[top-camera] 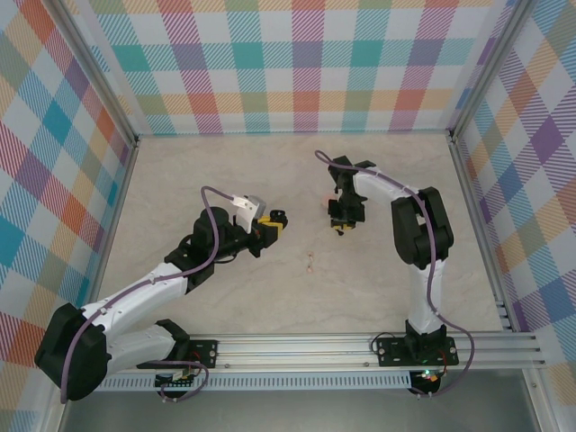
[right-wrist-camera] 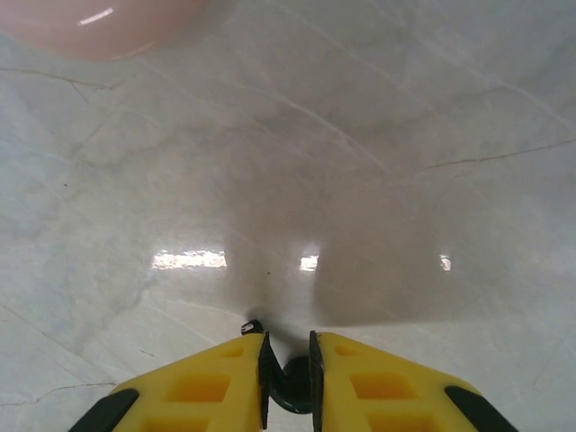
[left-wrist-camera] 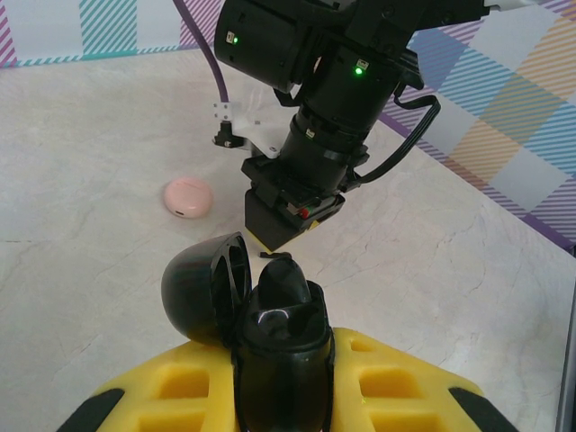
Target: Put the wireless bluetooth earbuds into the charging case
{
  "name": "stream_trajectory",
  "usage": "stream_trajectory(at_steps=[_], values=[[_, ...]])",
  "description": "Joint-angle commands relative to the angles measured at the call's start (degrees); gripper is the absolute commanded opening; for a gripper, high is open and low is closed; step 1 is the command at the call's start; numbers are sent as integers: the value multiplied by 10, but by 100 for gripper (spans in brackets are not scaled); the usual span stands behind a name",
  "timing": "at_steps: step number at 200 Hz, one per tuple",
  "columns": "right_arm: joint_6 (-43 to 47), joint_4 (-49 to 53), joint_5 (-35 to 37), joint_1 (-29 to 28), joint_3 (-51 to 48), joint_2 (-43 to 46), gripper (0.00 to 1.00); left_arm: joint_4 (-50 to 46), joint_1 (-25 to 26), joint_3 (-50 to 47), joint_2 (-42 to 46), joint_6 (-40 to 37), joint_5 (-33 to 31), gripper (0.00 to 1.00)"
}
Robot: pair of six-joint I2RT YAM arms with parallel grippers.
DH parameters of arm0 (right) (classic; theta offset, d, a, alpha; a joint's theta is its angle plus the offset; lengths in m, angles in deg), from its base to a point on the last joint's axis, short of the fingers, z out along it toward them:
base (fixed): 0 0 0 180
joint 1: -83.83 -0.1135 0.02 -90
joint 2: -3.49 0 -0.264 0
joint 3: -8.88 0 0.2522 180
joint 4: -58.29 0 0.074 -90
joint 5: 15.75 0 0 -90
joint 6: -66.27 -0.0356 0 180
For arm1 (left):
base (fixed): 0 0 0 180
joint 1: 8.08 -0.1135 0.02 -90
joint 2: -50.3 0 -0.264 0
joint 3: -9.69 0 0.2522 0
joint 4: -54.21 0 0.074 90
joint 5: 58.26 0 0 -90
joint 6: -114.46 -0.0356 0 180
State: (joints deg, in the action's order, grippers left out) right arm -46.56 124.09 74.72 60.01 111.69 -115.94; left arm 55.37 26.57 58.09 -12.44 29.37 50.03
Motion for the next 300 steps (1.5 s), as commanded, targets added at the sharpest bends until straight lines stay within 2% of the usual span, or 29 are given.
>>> stream_trajectory(at_steps=[1,88,171,196,238,260,274,292,300], values=[[22,14,-17,2,22,-15,22,3,-6,2,-2,3,-4,20],[101,47,-80,-13,45,-36,21,-2,-6,10,-7,3,-4,20],[170,80,-82,-37,23,-15,23,-12,-6,15,-4,3,-4,20],[159,80,-53,-36,11,3,23,-12,-6,14,-2,3,-4,20],[115,23,-65,-36,-10,68,25,-9,-6,14,-6,6,-2,20],[91,-12,-56,-35,-30,100,34,-10,-6,14,-7,5,-4,20],[66,-10,-21,-33,-32,103,41,-10,-6,14,-6,5,-3,20],[44,0,10,-33,-32,97,43,-9,-6,14,-6,5,-3,20],[40,-1,14,-33,-34,92,47,-8,-7,14,-6,6,-3,20]])
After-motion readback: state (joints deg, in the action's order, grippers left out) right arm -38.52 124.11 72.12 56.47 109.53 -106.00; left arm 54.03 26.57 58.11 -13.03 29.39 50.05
